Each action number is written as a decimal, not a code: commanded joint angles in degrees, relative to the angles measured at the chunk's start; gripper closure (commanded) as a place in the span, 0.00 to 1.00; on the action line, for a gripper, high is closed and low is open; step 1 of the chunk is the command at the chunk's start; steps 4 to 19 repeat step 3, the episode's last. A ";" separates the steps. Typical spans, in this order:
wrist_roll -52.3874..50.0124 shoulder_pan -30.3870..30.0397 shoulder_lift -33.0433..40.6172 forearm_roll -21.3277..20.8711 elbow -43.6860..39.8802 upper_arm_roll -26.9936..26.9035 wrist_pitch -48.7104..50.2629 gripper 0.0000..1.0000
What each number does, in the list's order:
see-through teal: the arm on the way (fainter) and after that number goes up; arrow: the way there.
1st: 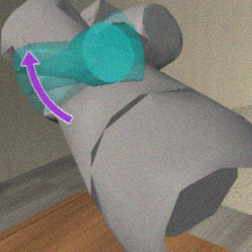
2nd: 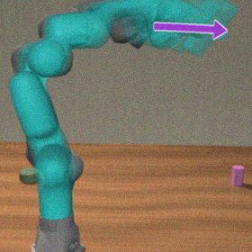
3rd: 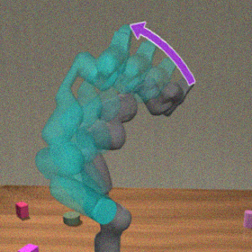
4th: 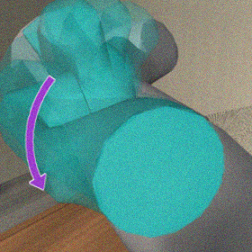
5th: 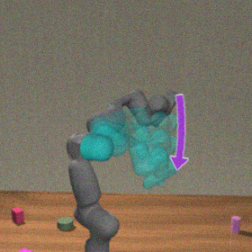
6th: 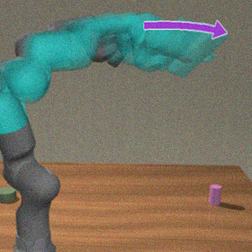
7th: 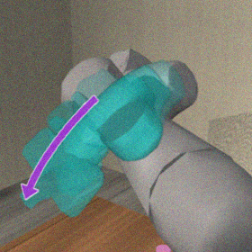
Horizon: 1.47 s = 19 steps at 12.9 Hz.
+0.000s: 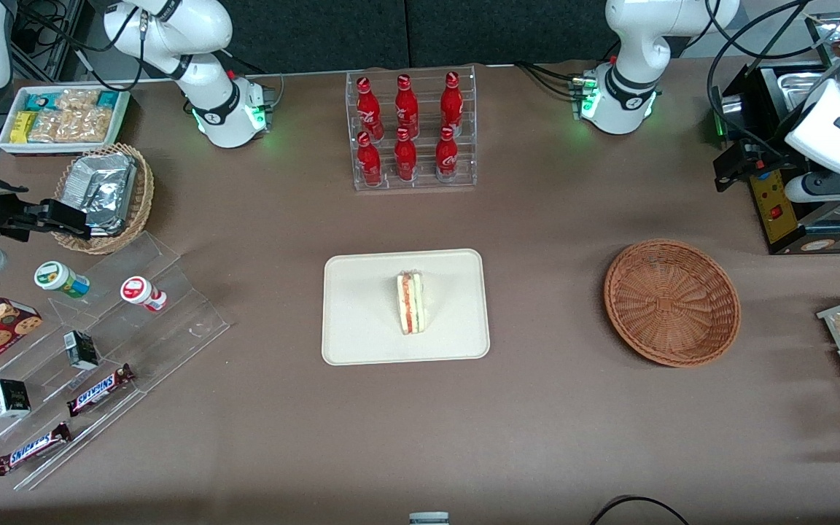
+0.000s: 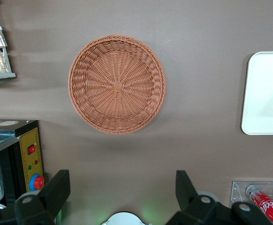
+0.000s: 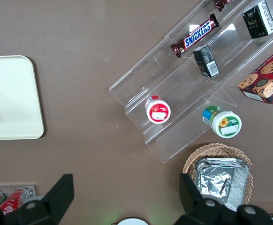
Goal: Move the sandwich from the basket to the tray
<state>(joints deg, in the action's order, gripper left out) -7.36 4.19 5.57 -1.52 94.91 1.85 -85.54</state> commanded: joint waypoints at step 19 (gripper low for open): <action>0.33 -0.14 -1.17 0.12 -2.27 0.26 2.13 0.01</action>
